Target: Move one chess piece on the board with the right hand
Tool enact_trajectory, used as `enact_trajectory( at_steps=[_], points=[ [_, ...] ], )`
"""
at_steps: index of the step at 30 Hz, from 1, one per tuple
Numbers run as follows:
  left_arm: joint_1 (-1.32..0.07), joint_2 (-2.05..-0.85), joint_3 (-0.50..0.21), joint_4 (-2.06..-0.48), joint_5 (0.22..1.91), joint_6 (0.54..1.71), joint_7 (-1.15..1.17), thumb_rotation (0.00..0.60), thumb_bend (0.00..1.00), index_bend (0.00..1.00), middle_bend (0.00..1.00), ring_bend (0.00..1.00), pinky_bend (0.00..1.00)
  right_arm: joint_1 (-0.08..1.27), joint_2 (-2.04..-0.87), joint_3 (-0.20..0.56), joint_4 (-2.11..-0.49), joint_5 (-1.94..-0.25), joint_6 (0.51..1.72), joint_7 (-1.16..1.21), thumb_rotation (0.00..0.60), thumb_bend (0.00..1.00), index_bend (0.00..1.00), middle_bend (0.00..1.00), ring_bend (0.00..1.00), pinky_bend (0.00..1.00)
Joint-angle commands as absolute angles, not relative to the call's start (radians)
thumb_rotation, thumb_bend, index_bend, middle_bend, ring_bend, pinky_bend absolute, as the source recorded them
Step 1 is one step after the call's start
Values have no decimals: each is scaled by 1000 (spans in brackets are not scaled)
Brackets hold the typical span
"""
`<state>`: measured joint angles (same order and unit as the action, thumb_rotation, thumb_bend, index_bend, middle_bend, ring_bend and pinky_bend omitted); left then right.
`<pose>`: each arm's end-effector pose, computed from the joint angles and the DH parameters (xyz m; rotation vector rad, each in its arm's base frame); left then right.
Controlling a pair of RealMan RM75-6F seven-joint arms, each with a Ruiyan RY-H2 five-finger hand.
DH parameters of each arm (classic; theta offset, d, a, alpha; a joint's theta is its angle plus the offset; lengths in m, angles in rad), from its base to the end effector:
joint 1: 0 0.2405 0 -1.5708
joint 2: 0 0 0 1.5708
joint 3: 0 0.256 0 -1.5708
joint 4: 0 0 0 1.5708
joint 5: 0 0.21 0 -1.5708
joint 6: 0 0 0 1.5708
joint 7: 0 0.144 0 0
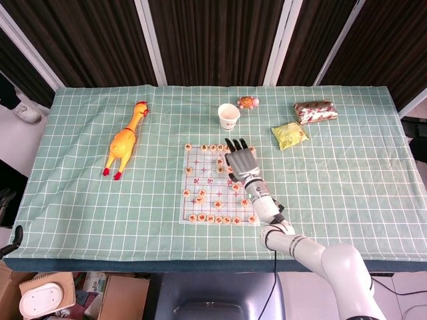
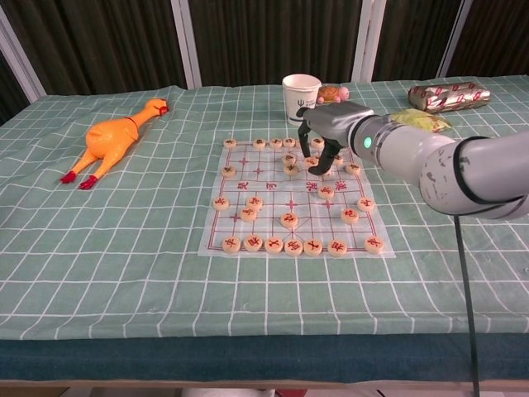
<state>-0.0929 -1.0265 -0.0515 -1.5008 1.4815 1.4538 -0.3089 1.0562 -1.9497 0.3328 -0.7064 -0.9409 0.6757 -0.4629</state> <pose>-0.3404 0.1862 0.2016 -1.3234 -0.9994 -0.9714 -0.1123 -0.4505 -0.0838 1.8331 -0.7886 0.6881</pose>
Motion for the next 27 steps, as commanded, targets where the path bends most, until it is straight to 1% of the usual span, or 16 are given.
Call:
enact_trajectory(
  at_steps=[1, 27],
  points=[
    [-93, -1026, -51, -1501, 1481, 1453, -310, 600, 534, 0, 0, 0, 45, 1061, -1956, 333, -699, -942, 674, -462, 600, 462, 672, 78, 0, 0],
    [-92, -1025, -53, -1497, 1477, 1452, -318, 600, 534, 0, 0, 0, 45, 1090, -2002, 340, -617, -912, 639, -497, 600, 462, 672, 78, 0, 0]
  ],
)
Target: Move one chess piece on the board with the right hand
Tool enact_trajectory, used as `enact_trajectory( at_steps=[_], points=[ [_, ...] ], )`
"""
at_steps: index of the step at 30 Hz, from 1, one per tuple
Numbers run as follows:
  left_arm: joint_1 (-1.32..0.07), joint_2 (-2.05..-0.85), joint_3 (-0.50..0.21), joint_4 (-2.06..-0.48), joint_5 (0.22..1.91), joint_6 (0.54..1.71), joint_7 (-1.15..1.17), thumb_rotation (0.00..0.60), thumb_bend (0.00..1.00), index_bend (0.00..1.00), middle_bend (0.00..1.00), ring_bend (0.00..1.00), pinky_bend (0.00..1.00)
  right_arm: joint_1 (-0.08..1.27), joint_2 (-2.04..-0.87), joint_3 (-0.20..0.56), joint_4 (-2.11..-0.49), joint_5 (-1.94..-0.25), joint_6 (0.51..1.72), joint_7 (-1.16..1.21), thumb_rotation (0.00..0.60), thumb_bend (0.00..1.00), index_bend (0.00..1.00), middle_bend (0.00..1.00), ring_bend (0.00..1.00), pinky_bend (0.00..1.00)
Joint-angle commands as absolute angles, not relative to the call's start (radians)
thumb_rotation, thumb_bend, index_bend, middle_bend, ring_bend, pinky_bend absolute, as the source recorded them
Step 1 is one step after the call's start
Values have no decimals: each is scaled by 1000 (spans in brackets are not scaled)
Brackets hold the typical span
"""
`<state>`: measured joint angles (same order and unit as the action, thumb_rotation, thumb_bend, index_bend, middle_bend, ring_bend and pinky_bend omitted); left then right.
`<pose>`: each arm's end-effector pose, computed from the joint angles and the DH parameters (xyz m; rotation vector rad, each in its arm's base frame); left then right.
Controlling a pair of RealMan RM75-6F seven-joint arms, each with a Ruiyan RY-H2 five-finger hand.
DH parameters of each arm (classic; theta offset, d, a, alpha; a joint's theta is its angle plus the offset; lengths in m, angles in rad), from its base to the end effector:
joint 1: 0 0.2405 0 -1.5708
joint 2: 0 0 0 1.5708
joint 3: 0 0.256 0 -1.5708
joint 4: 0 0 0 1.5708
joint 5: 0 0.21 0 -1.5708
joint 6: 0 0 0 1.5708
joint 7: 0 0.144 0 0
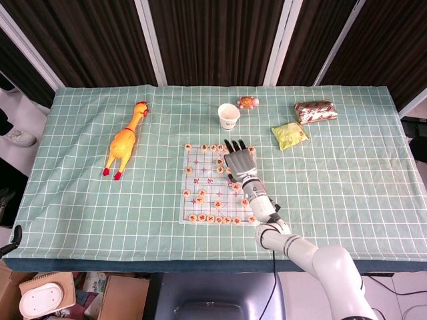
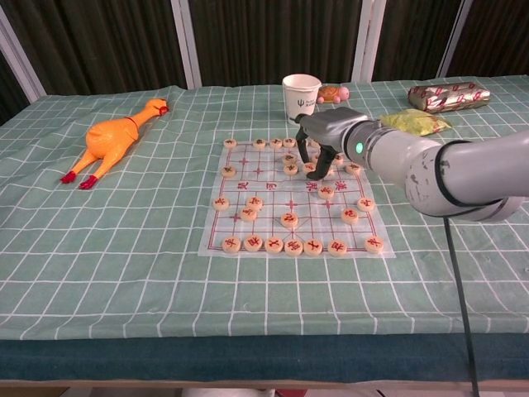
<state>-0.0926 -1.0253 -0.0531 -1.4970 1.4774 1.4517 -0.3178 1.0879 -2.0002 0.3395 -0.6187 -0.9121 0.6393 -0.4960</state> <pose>-0.3417 0.1865 0.2029 -1.3169 -1.0036 -0.9727 -0.1109 -0.4542 -0.0938 1.8375 -0.7777 0.6365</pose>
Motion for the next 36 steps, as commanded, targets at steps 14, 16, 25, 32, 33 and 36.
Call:
enact_trajectory(
  at_steps=[14, 16, 25, 32, 33, 36],
  points=[
    [-92, -1026, -55, -1494, 1477, 1454, -328, 600, 534, 0, 0, 0, 45, 1095, -2017, 344, -594, -906, 636, -514, 600, 462, 601, 78, 0, 0],
    [-92, -1025, -54, -1494, 1478, 1454, -328, 600, 534, 0, 0, 0, 45, 1093, -2015, 344, -596, -907, 636, -512, 600, 462, 541, 78, 0, 0],
    [-91, -1026, -53, -1496, 1483, 1458, -322, 600, 534, 0, 0, 0, 45, 1077, -1987, 344, -644, -924, 661, -492, 600, 462, 433, 81, 0, 0],
    [-88, -1030, -51, -1501, 1493, 1471, -301, 600, 534, 0, 0, 0, 45, 987, -1847, 335, -920, -988, 798, -434, 600, 462, 400, 78, 0, 0],
    [-87, -1031, -51, -1502, 1494, 1473, -298, 600, 534, 0, 0, 0, 45, 962, -1810, 331, -992, -1000, 828, -424, 600, 462, 380, 77, 0, 0],
    [-84, -1033, -53, -1504, 1491, 1481, -287, 600, 534, 0, 0, 0, 45, 850, -1654, 299, -1283, -1068, 969, -405, 600, 462, 285, 53, 0, 0]
  ],
)
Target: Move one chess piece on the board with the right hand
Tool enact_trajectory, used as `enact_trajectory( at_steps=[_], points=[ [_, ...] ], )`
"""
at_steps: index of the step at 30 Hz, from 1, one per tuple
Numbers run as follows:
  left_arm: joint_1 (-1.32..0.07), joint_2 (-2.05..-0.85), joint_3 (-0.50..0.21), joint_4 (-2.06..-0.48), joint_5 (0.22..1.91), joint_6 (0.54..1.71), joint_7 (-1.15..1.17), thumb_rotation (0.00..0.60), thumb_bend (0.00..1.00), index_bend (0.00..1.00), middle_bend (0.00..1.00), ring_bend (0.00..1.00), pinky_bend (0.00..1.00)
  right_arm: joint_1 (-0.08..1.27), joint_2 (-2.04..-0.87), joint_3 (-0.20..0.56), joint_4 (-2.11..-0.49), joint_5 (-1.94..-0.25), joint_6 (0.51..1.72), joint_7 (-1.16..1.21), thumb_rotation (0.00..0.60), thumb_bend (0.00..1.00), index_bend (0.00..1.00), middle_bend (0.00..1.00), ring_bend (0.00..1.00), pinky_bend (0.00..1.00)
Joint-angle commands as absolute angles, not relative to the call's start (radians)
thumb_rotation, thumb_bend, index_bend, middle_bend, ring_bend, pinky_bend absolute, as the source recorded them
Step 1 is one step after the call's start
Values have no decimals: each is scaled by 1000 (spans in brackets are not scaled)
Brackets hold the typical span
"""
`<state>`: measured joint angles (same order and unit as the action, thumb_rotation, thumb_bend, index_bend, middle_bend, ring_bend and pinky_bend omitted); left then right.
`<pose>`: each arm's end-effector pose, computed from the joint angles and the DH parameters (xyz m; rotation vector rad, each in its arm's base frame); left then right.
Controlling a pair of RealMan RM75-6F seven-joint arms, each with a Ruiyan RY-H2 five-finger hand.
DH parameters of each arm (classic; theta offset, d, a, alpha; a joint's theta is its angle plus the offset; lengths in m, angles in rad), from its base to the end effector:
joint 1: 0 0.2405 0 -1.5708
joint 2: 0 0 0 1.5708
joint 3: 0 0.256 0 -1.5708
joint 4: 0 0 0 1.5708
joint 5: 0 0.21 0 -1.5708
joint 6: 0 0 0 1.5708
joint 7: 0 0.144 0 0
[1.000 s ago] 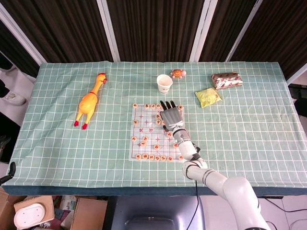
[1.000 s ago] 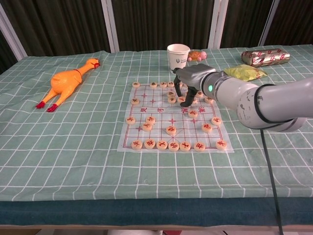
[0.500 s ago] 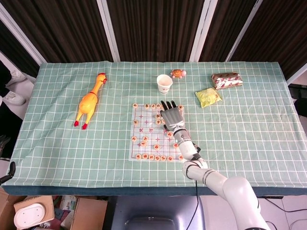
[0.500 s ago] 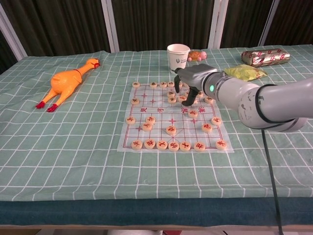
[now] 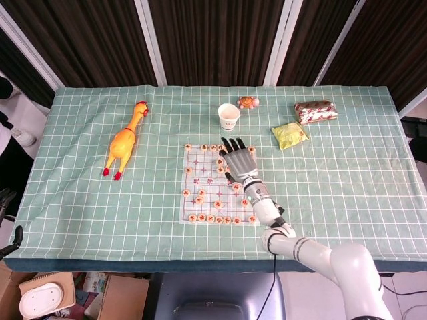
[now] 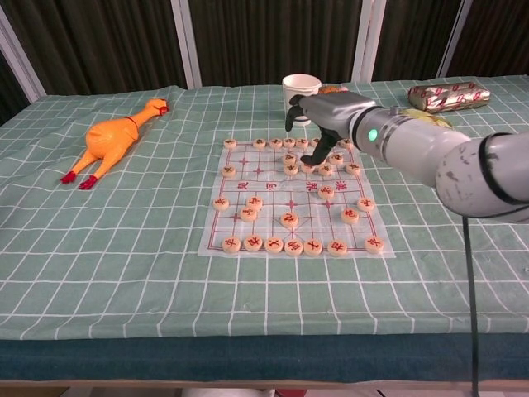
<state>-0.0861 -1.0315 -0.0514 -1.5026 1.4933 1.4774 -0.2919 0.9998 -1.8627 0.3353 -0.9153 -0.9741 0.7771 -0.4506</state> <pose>-0.3378 0.1839 0.2014 -1.3278 -0.9741 -0.9793 -0.1020 -0.4345 -0.0675 1.8209 -0.8029 0.8119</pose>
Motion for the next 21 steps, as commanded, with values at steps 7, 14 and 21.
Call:
enact_trajectory(
  at_steps=[7, 14, 21],
  points=[
    [-75, -1061, -70, -1505, 1479, 1522, -219, 600, 533, 0, 0, 0, 45, 482, -1258, 13, -1848, -1314, 1348, -468, 600, 297, 0, 0, 0, 0],
    [-77, -1128, -62, -1496, 1541, 1577, -96, 600, 534, 0, 0, 0, 45, 216, -1220, -127, -1686, -1501, 1662, -257, 600, 281, 0, 0, 0, 0],
    [-80, -1159, -43, -1495, 1602, 1602, -43, 600, 533, 0, 0, 0, 45, 169, -1227, -100, -1529, -1467, 1655, -30, 600, 282, 0, 0, 0, 0]
  ],
)
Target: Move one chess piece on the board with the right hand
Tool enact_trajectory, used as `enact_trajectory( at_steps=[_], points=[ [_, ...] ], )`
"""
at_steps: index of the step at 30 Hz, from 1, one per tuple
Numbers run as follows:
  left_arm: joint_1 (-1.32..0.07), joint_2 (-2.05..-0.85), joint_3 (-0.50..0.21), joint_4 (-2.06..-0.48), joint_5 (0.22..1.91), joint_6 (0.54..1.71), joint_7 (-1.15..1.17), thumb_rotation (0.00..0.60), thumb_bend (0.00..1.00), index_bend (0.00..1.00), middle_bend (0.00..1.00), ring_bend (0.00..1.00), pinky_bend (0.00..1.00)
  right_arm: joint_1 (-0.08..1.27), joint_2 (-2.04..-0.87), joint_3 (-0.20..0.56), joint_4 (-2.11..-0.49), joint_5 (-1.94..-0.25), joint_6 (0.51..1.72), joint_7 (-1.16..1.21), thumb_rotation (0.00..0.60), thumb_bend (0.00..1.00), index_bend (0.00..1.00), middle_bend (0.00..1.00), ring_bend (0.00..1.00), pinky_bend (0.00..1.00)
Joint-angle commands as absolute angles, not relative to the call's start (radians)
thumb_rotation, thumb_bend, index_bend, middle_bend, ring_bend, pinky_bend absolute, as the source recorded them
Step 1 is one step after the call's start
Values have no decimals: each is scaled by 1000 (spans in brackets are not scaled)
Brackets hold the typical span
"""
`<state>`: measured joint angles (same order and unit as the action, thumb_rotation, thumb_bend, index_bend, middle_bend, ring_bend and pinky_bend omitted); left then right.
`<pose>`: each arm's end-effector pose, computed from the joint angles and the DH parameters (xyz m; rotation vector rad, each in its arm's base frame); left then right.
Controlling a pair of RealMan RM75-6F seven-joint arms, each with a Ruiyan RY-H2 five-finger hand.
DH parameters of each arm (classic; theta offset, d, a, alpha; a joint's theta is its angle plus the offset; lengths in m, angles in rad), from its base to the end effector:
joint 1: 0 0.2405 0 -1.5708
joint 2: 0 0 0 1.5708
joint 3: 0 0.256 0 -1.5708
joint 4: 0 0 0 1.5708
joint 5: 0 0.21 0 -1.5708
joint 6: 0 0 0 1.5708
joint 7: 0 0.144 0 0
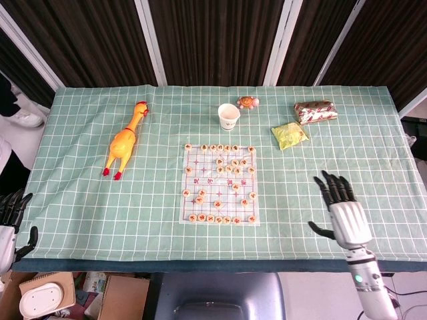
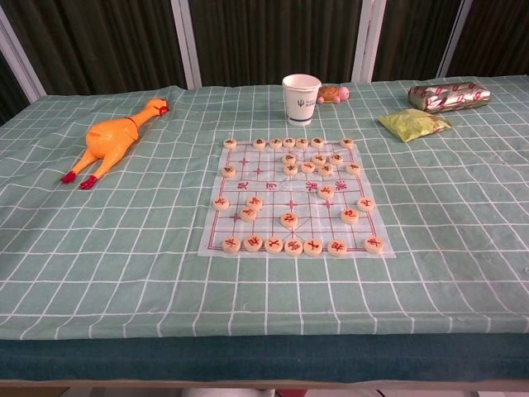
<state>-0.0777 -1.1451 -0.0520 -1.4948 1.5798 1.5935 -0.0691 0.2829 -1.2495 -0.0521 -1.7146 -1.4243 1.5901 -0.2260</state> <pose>-0.3152 0.1795 0.1714 -1.3911 -0.7769 -0.9961 -0.2537 -0.2106 0.1143 1.4483 -0.8254 0.9964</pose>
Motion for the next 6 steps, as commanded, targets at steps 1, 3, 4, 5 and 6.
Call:
enact_trajectory(
  at_steps=[1, 3, 4, 5, 6],
  points=[
    [-83, -1168, -42, -1496, 1611, 1602, -16, 600, 533, 0, 0, 0, 45, 170, -1220, -93, -1510, -1443, 1618, 14, 600, 282, 0, 0, 0, 0],
    [-90, -1182, -44, -1499, 1619, 1602, 13, 600, 534, 0, 0, 0, 45, 180, -1202, -81, -1501, -1453, 1599, 39, 600, 281, 0, 0, 0, 0],
    [-91, -1186, -45, -1503, 1618, 1599, 18, 600, 534, 0, 0, 0, 44, 179, -1197, -76, -1503, -1460, 1597, 40, 600, 281, 0, 0, 0, 0],
    [-93, -1186, -45, -1504, 1617, 1597, 20, 600, 534, 0, 0, 0, 44, 178, -1195, -72, -1503, -1463, 1595, 38, 600, 282, 0, 0, 0, 0],
    [-94, -1187, -46, -1506, 1615, 1595, 21, 600, 534, 0, 0, 0, 44, 176, -1195, -67, -1503, -1460, 1589, 32, 600, 282, 0, 0, 0, 0]
  ],
)
